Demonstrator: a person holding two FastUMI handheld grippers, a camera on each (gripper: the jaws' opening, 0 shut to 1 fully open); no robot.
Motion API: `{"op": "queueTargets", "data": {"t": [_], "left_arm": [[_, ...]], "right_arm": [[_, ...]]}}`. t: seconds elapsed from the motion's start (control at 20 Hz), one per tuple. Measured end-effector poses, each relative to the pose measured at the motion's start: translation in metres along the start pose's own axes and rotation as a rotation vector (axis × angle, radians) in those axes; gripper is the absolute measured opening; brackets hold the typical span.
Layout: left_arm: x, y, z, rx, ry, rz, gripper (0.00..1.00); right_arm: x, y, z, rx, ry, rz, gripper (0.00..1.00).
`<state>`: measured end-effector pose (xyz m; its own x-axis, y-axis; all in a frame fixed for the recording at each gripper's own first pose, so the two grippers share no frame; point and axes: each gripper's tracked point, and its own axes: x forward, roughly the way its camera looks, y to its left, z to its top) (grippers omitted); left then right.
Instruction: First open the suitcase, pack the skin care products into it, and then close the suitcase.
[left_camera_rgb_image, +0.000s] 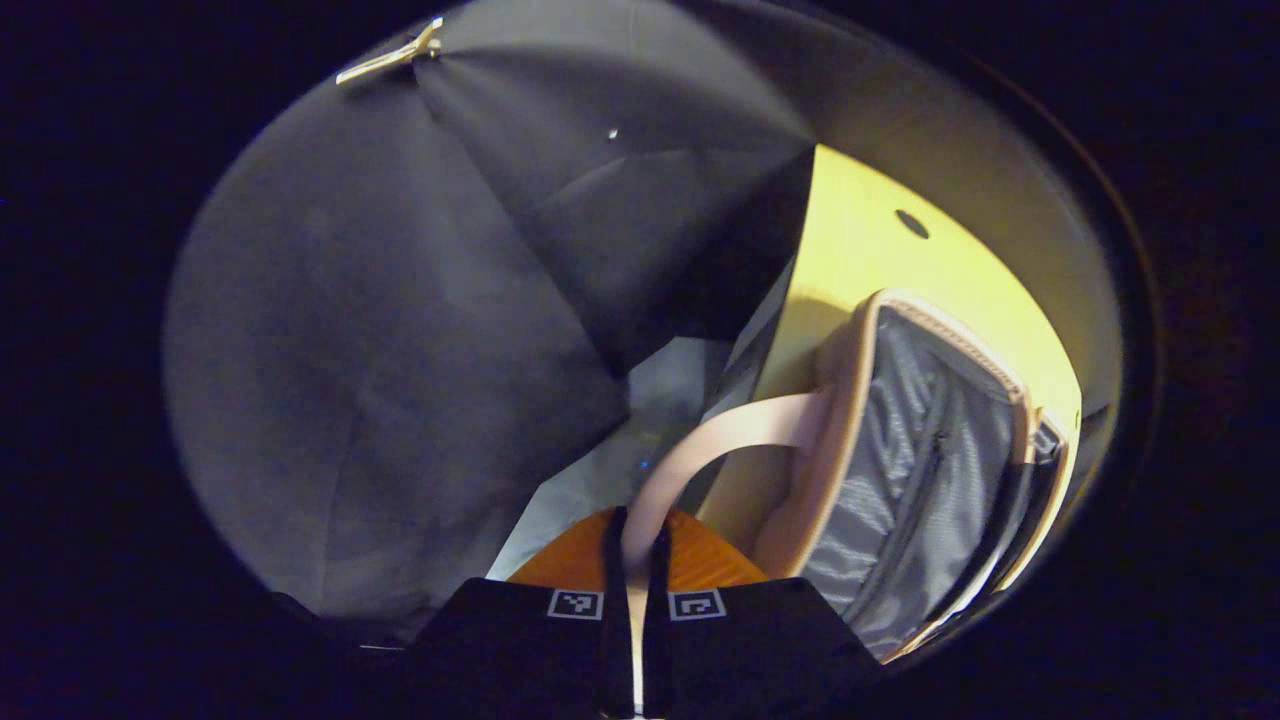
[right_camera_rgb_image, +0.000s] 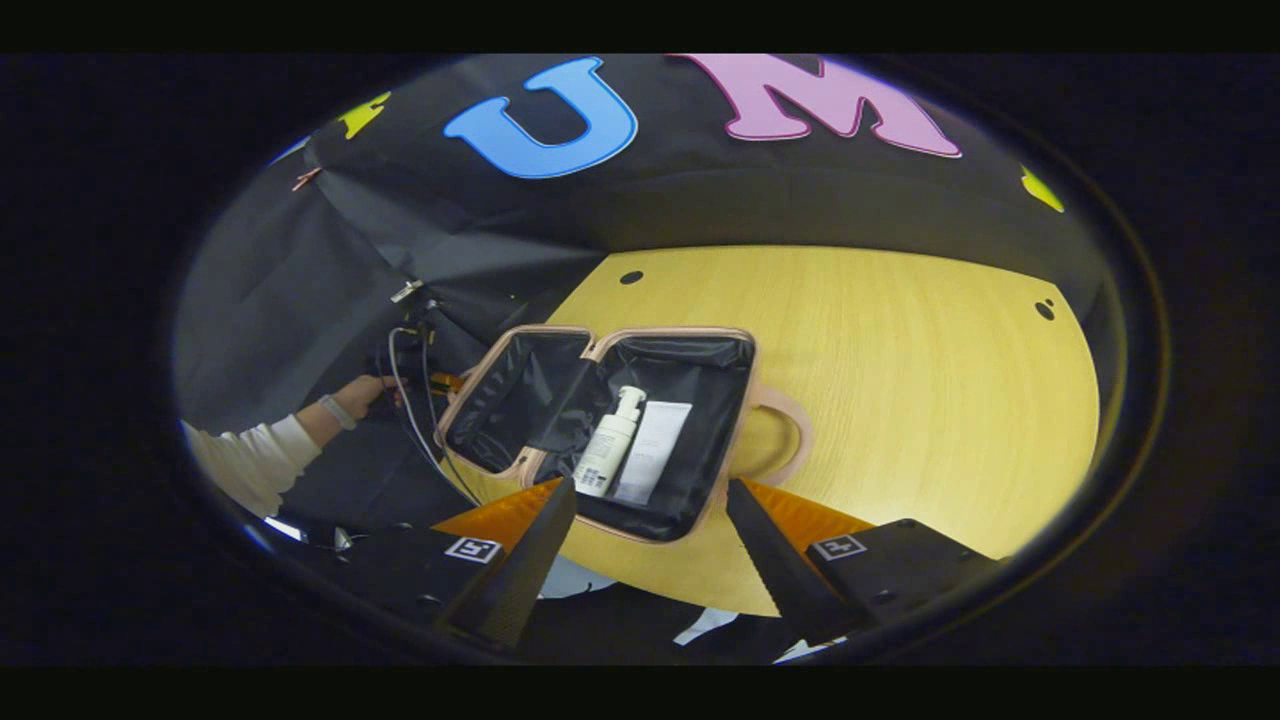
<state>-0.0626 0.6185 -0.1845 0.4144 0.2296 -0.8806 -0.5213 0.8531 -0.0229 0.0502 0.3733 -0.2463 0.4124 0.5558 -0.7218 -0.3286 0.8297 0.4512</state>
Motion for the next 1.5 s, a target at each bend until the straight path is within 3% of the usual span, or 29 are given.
{"op": "queueTargets", "data": {"t": [0.1, 0.35, 0.55, 0.6, 0.65, 0.75, 0.8, 0.85, 0.9, 1.0, 1.1, 1.3, 1.5], "left_arm": [[-0.033, -0.01, 0.014, -0.003, -0.063, -0.032, 0.09], [-0.153, -0.077, 0.041, -0.004, -0.261, -0.195, 0.06], [-0.258, -0.167, 0.052, 0.012, -0.395, -0.402, 0.06], [-0.277, -0.194, 0.048, 0.033, -0.406, -0.463, 0.06], [-0.291, -0.225, 0.037, 0.059, -0.406, -0.515, 0.06], [-0.31, -0.291, 0.012, 0.125, -0.393, -0.6, 0.06], [-0.311, -0.319, 0.004, 0.161, -0.391, -0.633, 0.06], [-0.3, -0.349, -0.003, 0.189, -0.375, -0.67, 0.06], [-0.286, -0.373, -0.013, 0.202, -0.344, -0.693, 0.06], [-0.249, -0.416, -0.028, 0.246, -0.275, -0.711, 0.06], [-0.206, -0.45, -0.053, 0.314, -0.214, -0.681, 0.06], [-0.126, -0.484, -0.109, 0.421, -0.065, -0.551, 0.07], [-0.11, -0.487, -0.115, 0.535, -0.06, -0.492, 0.13]], "right_arm": [[-0.008, 0.0, 0.004, -0.006, -0.024, 0.011, 0.96], [-0.042, -0.012, 0.004, -0.029, -0.087, 0.048, 0.96], [-0.079, -0.036, 0.002, -0.046, -0.137, 0.055, 0.96], [-0.089, -0.044, 0.002, -0.05, -0.153, 0.047, 0.84], [-0.102, -0.052, 0.002, -0.053, -0.17, 0.04, 0.96], [-0.127, -0.072, 0.001, -0.048, -0.2, 0.016, 0.96], [-0.138, -0.082, -0.002, -0.041, -0.209, 0.0, 0.96], [-0.147, -0.092, -0.007, -0.033, -0.217, -0.017, 0.84], [-0.155, -0.101, -0.011, -0.026, -0.221, -0.033, 0.96], [-0.173, -0.117, -0.021, -0.009, -0.233, -0.069, 0.96], [-0.187, -0.134, -0.032, 0.02, -0.241, -0.109, 0.96], [-0.215, -0.162, -0.052, 0.098, -0.271, -0.191, 0.96], [-0.239, -0.181, -0.061, 0.163, -0.339, -0.246, 0.96]]}}
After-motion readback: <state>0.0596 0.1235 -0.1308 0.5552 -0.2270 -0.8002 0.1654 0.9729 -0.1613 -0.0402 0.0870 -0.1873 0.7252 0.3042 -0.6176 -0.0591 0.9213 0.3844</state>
